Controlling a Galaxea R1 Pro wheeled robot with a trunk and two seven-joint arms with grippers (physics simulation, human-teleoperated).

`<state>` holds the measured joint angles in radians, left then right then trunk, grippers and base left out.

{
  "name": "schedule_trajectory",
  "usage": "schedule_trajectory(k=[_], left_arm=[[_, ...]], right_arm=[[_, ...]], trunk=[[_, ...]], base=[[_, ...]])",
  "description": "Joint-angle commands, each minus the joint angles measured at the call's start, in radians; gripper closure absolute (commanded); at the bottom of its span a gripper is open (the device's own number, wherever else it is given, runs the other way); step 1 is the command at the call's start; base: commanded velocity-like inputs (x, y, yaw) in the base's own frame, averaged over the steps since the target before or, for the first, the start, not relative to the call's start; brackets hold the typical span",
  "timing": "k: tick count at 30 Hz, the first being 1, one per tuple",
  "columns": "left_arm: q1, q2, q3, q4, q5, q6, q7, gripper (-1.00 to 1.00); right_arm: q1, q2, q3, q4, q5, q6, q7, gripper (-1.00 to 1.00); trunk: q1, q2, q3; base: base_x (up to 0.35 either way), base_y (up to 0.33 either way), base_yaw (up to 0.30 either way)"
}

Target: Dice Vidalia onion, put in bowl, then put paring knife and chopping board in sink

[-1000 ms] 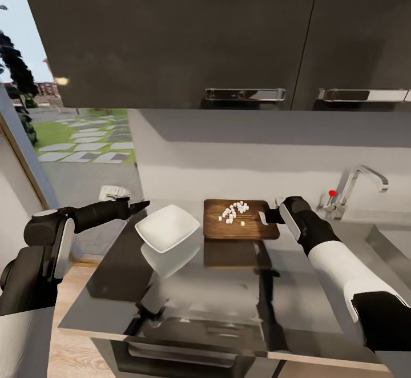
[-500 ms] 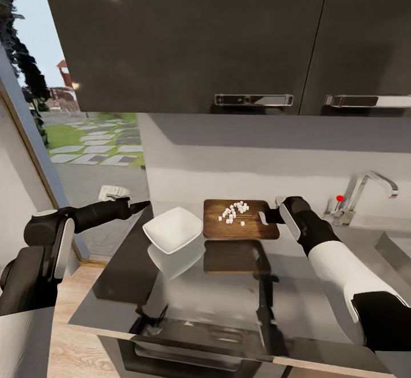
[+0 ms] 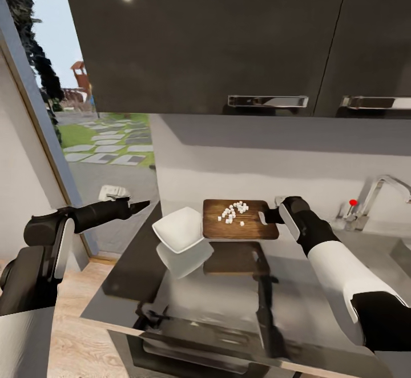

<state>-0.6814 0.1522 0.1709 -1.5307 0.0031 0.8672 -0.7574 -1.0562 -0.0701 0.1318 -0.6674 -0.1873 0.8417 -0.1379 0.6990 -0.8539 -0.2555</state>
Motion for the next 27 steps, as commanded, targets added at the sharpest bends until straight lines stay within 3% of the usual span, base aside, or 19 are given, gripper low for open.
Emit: schedule_trajectory(k=[1,27], left_arm=[[-0.001,0.000,0.001,0.000,0.000,0.007,-0.004,-1.00],[-0.001,-0.002,-0.001,0.000,0.000,0.007,-0.005,-1.00]], right_arm=[[-0.001,-0.001,0.006,-0.001,-0.012,0.004,-0.008,1.00],[-0.001,0.000,0.006,-0.001,-0.012,0.004,-0.008,1.00]], trunk=[[0.000,-0.001,-0.001],[0.000,-0.001,-0.001]], base=[[0.000,0.000,0.189],[0.000,0.000,0.197]])
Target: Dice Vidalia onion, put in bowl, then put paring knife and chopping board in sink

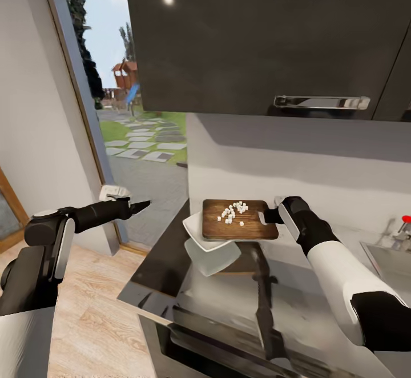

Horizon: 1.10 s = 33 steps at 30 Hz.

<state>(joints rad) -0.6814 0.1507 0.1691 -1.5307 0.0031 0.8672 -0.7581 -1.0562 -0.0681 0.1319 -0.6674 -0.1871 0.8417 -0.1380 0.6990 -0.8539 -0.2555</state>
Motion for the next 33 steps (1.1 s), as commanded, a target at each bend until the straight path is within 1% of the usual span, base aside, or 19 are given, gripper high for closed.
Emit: schedule_trajectory(k=[1,9,33], left_arm=[[-0.001,0.000,0.001,0.000,0.000,0.007,-0.004,-1.00],[-0.001,0.000,0.000,0.000,0.000,0.007,-0.004,-1.00],[-0.001,-0.002,-0.002,0.000,0.000,0.007,-0.004,-1.00]], right_arm=[[-0.001,-0.001,0.006,-0.001,-0.012,0.004,-0.008,1.00],[-0.001,-0.001,0.006,-0.001,-0.012,0.004,-0.008,1.00],[-0.001,-0.001,0.006,-0.001,-0.012,0.004,-0.008,1.00]], trunk=[[0.000,-0.001,-0.001],[0.000,-0.001,-0.001],[0.000,-0.001,-0.001]], base=[[0.000,0.000,0.189],[0.000,0.000,0.163],[0.000,0.000,0.003]])
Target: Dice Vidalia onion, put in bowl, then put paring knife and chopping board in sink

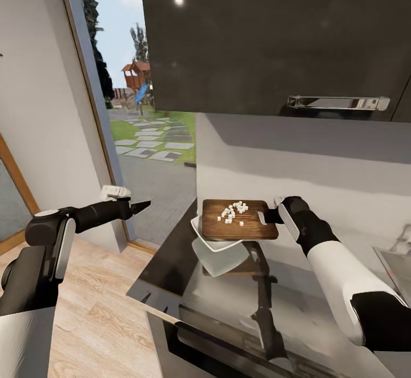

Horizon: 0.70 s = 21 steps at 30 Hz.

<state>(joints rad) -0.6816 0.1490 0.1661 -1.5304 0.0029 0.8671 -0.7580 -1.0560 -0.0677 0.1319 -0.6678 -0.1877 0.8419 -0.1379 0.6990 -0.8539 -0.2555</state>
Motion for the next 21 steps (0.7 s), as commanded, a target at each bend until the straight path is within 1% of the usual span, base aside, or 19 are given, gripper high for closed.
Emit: schedule_trajectory(k=[1,7,21], left_arm=[[-0.001,0.000,0.001,-0.001,0.000,0.007,-0.004,-1.00],[-0.001,0.000,0.002,-0.001,0.000,0.007,-0.003,-1.00],[-0.001,0.000,0.003,-0.001,0.000,0.007,-0.004,-1.00]], right_arm=[[-0.001,-0.001,0.006,-0.001,-0.012,0.003,-0.008,1.00],[-0.001,-0.001,0.006,-0.001,-0.012,0.003,-0.008,1.00],[-0.001,-0.001,0.006,-0.001,-0.012,0.003,-0.008,1.00]], trunk=[[0.000,-0.001,-0.001],[0.000,-0.001,-0.001],[0.000,-0.001,-0.001]], base=[[0.000,0.000,0.044],[0.000,0.000,0.078],[0.000,0.000,0.111]])
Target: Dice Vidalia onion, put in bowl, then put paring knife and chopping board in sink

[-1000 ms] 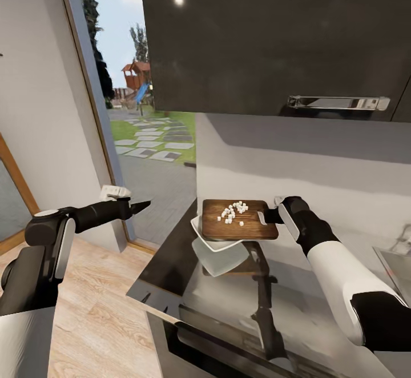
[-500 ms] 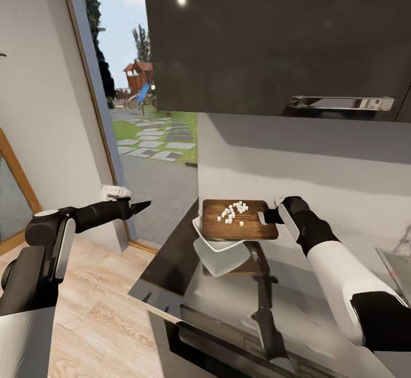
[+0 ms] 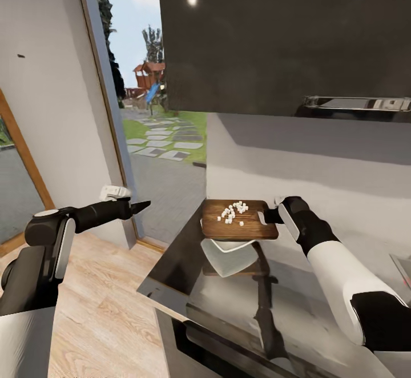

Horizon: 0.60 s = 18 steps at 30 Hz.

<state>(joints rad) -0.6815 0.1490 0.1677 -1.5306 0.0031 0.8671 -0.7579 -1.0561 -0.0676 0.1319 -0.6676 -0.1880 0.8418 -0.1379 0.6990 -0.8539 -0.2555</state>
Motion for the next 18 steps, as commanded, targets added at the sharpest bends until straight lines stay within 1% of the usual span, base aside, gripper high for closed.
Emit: schedule_trajectory(k=[1,13,18], left_arm=[[-0.001,0.000,0.001,0.000,0.000,0.007,-0.004,-1.00],[-0.001,0.000,0.001,0.000,0.000,0.007,-0.004,-1.00],[-0.001,0.000,0.001,0.000,0.000,0.007,-0.004,-1.00]], right_arm=[[-0.001,-0.001,0.006,-0.001,-0.011,0.003,-0.008,1.00],[-0.001,-0.001,0.006,-0.001,-0.012,0.003,-0.008,1.00],[-0.001,-0.001,0.006,-0.001,-0.011,0.003,-0.008,1.00]], trunk=[[0.000,-0.001,-0.001],[0.000,-0.001,-0.001],[0.000,-0.001,-0.001]], base=[[0.000,0.000,0.074],[0.000,0.000,0.013],[0.083,0.000,0.000]])
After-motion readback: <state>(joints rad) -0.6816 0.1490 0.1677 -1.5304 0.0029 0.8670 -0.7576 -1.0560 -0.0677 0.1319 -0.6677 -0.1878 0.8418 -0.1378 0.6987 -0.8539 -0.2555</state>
